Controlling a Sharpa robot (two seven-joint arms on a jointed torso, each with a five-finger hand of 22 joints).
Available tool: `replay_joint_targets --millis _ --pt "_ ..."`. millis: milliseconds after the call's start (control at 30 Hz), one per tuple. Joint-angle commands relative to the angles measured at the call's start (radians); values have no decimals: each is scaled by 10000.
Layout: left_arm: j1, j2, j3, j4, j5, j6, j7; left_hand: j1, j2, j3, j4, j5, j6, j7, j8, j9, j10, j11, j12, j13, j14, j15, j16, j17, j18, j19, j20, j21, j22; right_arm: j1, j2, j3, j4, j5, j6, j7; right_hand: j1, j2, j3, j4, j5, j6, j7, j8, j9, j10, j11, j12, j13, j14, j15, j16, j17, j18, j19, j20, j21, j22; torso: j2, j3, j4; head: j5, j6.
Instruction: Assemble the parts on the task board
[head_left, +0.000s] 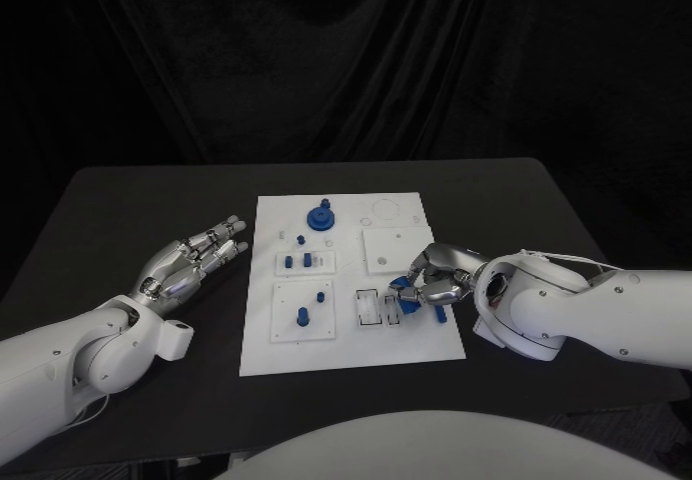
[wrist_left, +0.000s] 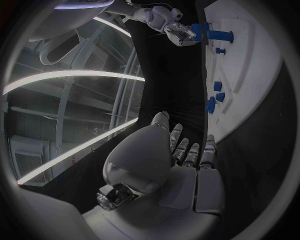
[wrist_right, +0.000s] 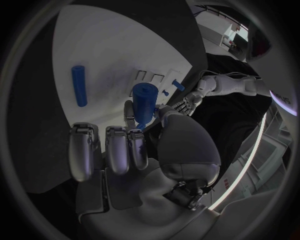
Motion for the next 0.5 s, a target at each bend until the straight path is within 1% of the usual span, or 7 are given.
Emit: replay_joint_targets --millis 33,233,300,333,400,467,500 --pt "-17 43 9 5 51 100 629 80 -10 64 -33 56 -7 99 -18 -4 10 62 -25 -6 -6 61 -22 -7 77 11 48 63 17 45 79 0 -1 1786 -416 486 206 331 799 -737 32 221 -203 32 54 1058 -45 27 2631 720 -60 -58 644 -67 612 -66 -69 2306 -9 -4 15 85 0" --pt "-17 61 9 2 51 108 622 80 -10 64 -33 56 -7 99 -18 -4 10 62 -25 -6 -6 61 -22 -7 77 11 48 63 17 68 334 -9 -236 2144 -51 474 76 300 782 -710 -15 182 -195 62 120 1058 -35 27 2631 710 -46 -75 599 -57 594 -58 -104 2292 -4 -15 21 188 0" --pt "-17 53 9 7 51 104 621 80 -10 64 -33 56 -7 99 -18 -4 10 62 -25 -6 -6 61 -22 -7 77 11 48 63 17 68 413 -13 -314 2196 131 415 1 304 776 -692 -166 144 -189 72 159 1058 -30 27 2631 703 -39 -89 563 -52 583 -52 -124 2284 -5 -20 13 234 0" --pt "-17 47 9 10 51 102 621 80 -10 64 -33 56 -7 99 -18 -4 10 62 -25 -6 -6 61 -22 -7 77 11 48 63 17 68 448 -14 -344 2213 214 385 -165 340 739 -606 -590 80 -168 72 204 1058 -12 27 2631 699 -21 -98 541 -48 574 -38 -142 2277 -7 -25 11 253 0" --pt "-17 40 9 13 51 101 620 79 -11 65 -34 58 -2 101 -17 -3 11 63 -24 -5 -5 62 -21 -6 78 13 50 64 20 65 495 -16 -379 2231 322 345 -312 374 697 -540 -1129 16 -148 73 258 1058 7 27 2631 698 -5 -103 527 -46 570 -22 -149 2275 -6 -31 16 270 0" --pt "-17 32 9 16 51 101 619 79 -11 68 -37 60 7 103 -16 -2 13 65 -21 -5 -2 66 -20 -5 80 18 54 67 28 59 555 -18 -414 2246 437 303 -399 396 666 -500 -1443 -17 -134 73 295 1058 19 27 2631 697 6 -108 512 -41 562 -9 -164 2269 -3 -26 16 297 0" --pt "-17 28 9 18 51 102 619 79 -11 68 -37 60 7 103 -16 -2 13 65 -21 -5 -2 66 -20 -5 80 18 54 67 28 55 590 -19 -429 2252 492 273 -522 424 607 -415 -1822 -28 -120 71 317 1058 33 27 2631 694 19 -114 492 -41 561 2 -166 2268 -3 -27 14 305 0"
